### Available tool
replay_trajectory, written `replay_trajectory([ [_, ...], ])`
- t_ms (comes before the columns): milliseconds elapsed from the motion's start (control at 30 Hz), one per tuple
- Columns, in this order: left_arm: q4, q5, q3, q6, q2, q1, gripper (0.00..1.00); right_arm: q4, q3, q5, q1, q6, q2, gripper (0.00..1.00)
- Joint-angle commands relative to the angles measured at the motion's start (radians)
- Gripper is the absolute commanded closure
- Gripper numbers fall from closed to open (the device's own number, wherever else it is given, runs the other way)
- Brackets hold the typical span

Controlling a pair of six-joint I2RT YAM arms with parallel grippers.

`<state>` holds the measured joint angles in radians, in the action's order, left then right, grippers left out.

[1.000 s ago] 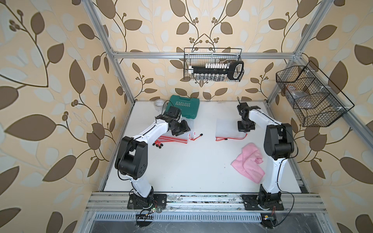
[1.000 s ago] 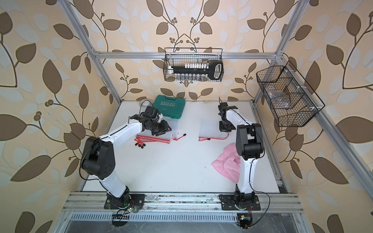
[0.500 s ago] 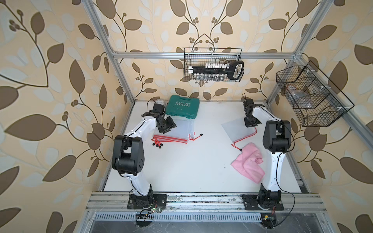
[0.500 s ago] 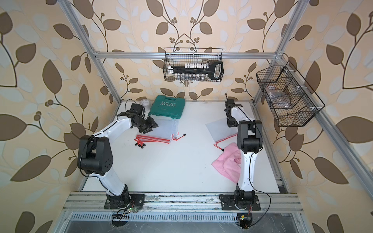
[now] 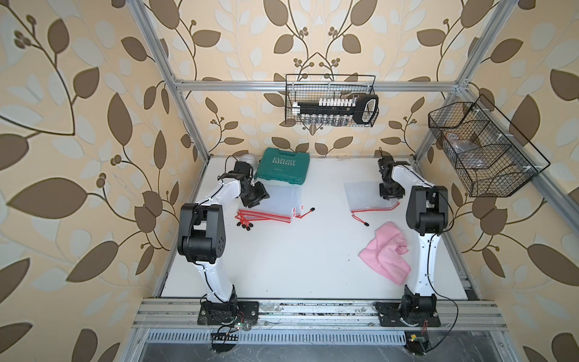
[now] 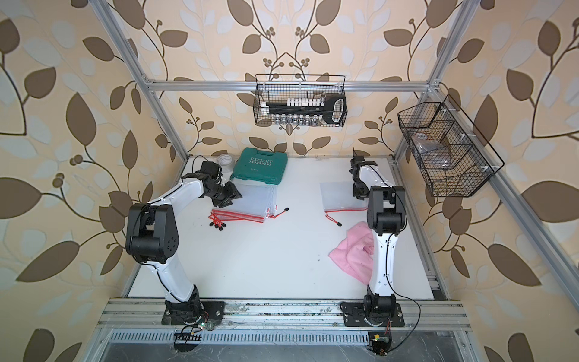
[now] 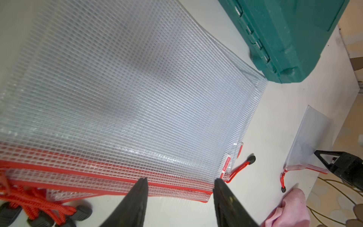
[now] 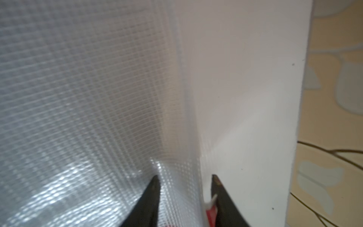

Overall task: Wipe the document bag
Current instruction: Place the document bag at the center of the board, then pick up the document bag.

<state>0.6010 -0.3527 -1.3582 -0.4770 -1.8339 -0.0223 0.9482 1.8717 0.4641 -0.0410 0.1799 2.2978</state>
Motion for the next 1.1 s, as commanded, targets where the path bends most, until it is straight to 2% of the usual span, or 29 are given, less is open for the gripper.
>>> replay_trajectory([
  [0,0.019,0.033,-0.026,0.007,-0.005,0.020,0.41,0.006,-0.025,-0.015,0.000,0.016,-0.054,0.07],
  [33,0.020,0.034,-0.026,0.001,-0.009,0.026,0.41,0.012,-0.024,-0.019,0.000,0.020,-0.071,0.02],
  [300,-0.009,0.075,0.040,-0.102,0.017,0.100,0.40,0.072,-0.071,-0.027,0.068,0.073,-0.264,0.02],
  [433,-0.065,0.032,0.097,-0.167,0.009,0.136,0.39,0.029,-0.140,-0.133,0.153,0.071,-0.340,0.02],
  [533,-0.099,0.042,0.129,-0.191,0.010,0.160,0.39,0.012,-0.156,-0.230,0.214,0.085,-0.354,0.02],
  [700,-0.136,0.045,0.143,-0.179,0.029,0.215,0.41,0.017,-0.135,-0.266,0.301,0.083,-0.338,0.02],
  [1067,-0.187,0.020,0.168,-0.128,0.069,0.246,0.43,0.047,-0.083,-0.302,0.316,0.078,-0.304,0.02],
])
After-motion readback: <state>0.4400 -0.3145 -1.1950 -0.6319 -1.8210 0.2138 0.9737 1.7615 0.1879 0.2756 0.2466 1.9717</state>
